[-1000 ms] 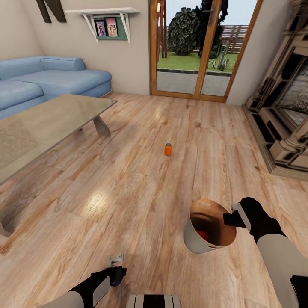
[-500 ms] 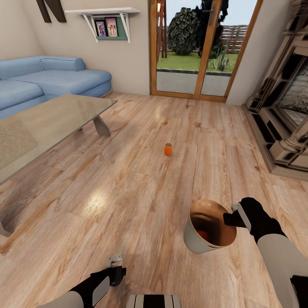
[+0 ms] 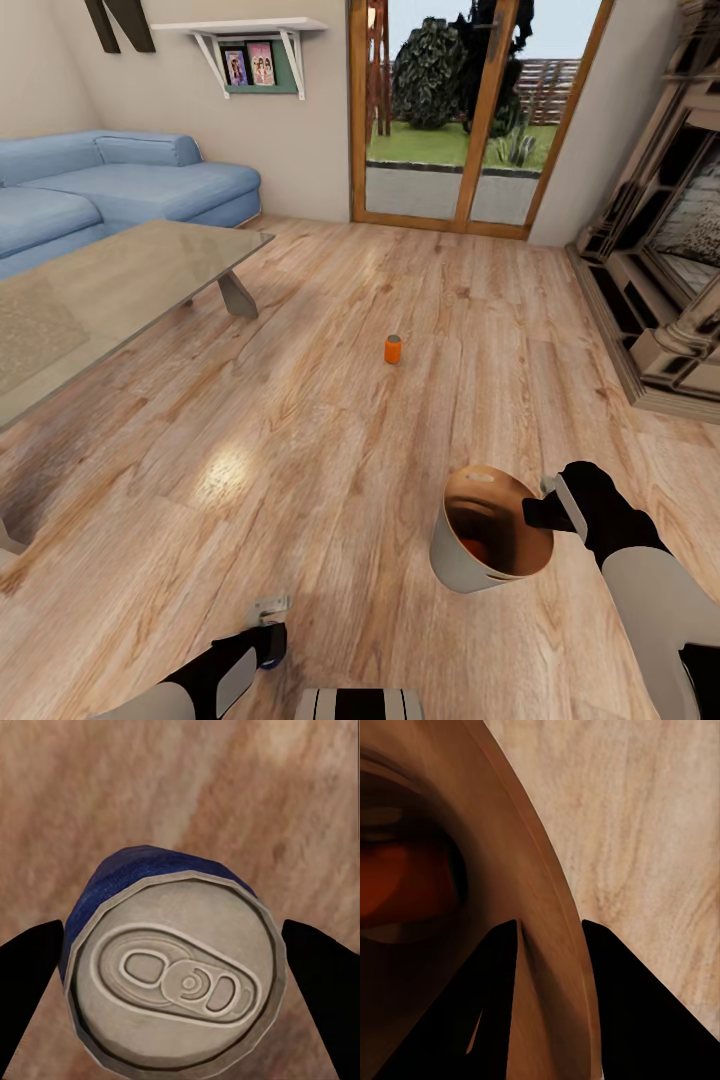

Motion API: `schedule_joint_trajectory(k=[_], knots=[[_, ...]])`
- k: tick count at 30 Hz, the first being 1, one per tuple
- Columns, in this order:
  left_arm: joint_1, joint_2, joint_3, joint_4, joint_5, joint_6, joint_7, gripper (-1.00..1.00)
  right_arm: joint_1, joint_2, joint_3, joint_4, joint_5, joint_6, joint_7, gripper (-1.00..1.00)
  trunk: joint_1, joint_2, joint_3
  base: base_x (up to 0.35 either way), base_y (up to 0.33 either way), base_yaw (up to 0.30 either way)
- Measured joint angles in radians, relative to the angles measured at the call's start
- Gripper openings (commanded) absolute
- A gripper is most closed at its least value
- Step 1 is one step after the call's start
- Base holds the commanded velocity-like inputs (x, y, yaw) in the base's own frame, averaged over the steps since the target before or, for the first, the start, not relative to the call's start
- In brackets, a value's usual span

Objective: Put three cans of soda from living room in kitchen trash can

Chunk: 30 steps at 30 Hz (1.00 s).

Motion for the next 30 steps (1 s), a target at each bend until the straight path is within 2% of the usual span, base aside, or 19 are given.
schedule_joint_trajectory(k=[8,30], knots=[[0.001,-0.001,-0.002,0.001,-0.002,-0.019,0.0,-1.0,0.0,0.0,0.0,0.0,0.0,0.0,0.0,-1.0,0.0,0.0,0.0,0.0,0.0,0.0],[0.001,-0.001,-0.004,-0.002,-0.004,-0.033,-0.003,-1.0,0.0,0.003,0.001,0.0,0.0,0.0,0.0,-1.0,-0.01,0.005,0.085,0.0,0.0,0.0]])
